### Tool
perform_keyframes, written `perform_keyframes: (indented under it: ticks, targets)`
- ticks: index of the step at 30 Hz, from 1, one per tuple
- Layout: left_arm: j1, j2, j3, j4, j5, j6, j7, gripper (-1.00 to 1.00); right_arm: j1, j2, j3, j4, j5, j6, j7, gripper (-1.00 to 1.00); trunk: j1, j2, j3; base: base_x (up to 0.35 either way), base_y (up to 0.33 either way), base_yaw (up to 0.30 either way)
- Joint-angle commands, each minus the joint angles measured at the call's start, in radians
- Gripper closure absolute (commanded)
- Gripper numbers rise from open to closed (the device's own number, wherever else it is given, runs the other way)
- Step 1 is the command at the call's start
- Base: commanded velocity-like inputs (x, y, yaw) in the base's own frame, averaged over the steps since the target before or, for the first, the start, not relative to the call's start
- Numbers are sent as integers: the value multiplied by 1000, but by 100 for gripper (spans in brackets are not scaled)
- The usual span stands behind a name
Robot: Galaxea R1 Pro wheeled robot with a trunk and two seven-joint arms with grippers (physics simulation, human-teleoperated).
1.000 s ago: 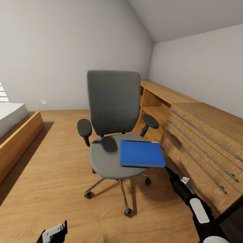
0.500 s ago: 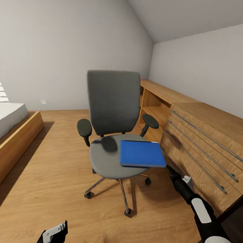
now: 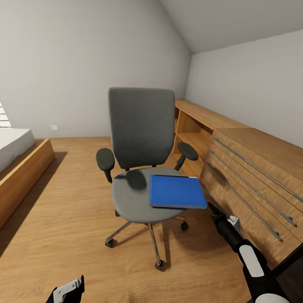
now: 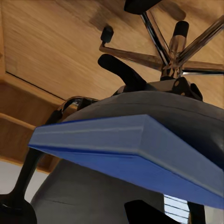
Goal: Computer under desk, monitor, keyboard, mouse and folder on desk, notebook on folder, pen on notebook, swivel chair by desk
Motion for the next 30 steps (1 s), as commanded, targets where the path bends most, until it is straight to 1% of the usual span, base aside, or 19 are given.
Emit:
perform_keyframes:
  ticks: [1, 7, 15, 25, 30]
  targets:
    - [0, 0, -8, -1, 0, -2, 9, -100, -1, 0, -2, -1, -8, 10, 3, -100, 0, 0, -1, 0, 0, 0]
    - [0, 0, -8, -1, 0, -1, 9, -100, 0, 1, -2, -2, -8, 10, 4, -100, 0, 0, -1, 0, 5, 0]
    - [0, 0, -8, -1, 0, -2, 9, -100, -1, 1, -2, 2, -8, 10, 3, -100, 0, 0, -1, 56, 138, 0]
    - [0, 0, -8, -1, 0, -2, 9, -100, -1, 5, -2, 9, -8, 9, -2, -100, 0, 0, -1, 11, 32, 0]
    - [0, 0, -8, -1, -1, -2, 9, -100, -1, 5, -2, 9, -8, 8, -2, -100, 0, 0, -1, 31, 157, 0]
